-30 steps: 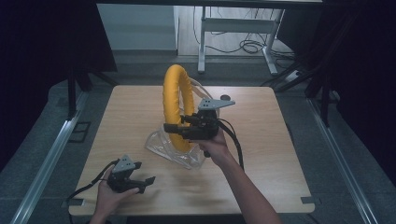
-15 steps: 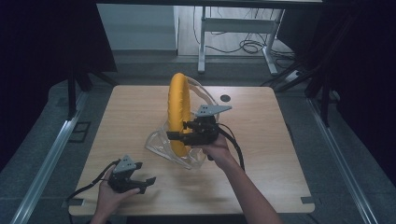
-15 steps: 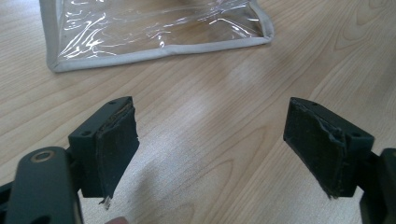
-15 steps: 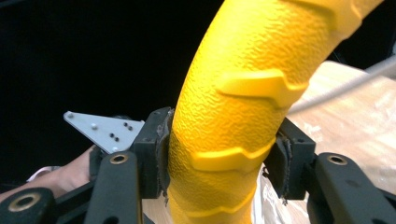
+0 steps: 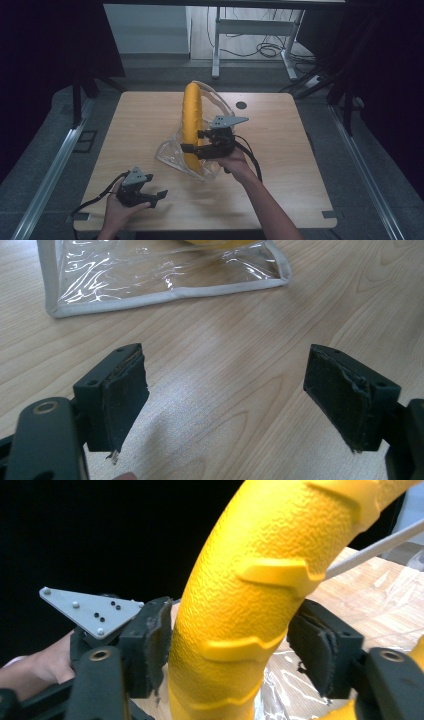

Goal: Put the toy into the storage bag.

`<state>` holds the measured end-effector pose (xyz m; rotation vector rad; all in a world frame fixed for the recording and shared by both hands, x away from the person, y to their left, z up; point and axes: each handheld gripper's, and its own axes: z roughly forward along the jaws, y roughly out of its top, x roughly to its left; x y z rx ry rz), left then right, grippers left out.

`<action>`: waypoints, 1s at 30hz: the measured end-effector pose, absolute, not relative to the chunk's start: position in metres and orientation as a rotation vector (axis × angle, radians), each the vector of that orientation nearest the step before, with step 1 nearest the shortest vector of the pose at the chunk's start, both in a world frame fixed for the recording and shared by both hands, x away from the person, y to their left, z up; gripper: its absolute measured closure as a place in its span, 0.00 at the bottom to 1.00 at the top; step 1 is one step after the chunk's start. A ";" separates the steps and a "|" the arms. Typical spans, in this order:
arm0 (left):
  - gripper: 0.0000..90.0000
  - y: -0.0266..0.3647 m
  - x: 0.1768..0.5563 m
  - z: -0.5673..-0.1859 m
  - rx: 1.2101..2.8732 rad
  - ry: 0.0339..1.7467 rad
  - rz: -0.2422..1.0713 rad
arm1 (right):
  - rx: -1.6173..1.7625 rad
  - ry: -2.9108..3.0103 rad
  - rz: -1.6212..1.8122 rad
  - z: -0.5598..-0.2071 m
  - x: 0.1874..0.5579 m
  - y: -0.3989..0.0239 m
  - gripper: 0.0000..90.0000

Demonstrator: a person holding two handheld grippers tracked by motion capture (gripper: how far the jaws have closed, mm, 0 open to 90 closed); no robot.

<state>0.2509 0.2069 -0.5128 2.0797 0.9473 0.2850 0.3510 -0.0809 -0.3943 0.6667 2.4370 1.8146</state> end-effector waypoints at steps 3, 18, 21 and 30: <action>0.19 0.207 0.251 -0.513 2.083 0.949 0.287 | 0.659 2.423 1.801 -0.394 0.349 -0.082 0.35; 0.19 0.206 0.250 -0.513 2.083 0.948 0.286 | 0.659 2.325 1.823 -0.384 0.342 -0.111 0.34; 0.19 0.205 0.250 -0.513 2.084 0.949 0.285 | 0.669 2.307 1.816 -0.384 0.342 -0.117 0.34; 0.19 0.205 0.250 -0.514 2.085 0.949 0.284 | 0.722 2.267 1.758 -0.385 0.341 -0.142 0.34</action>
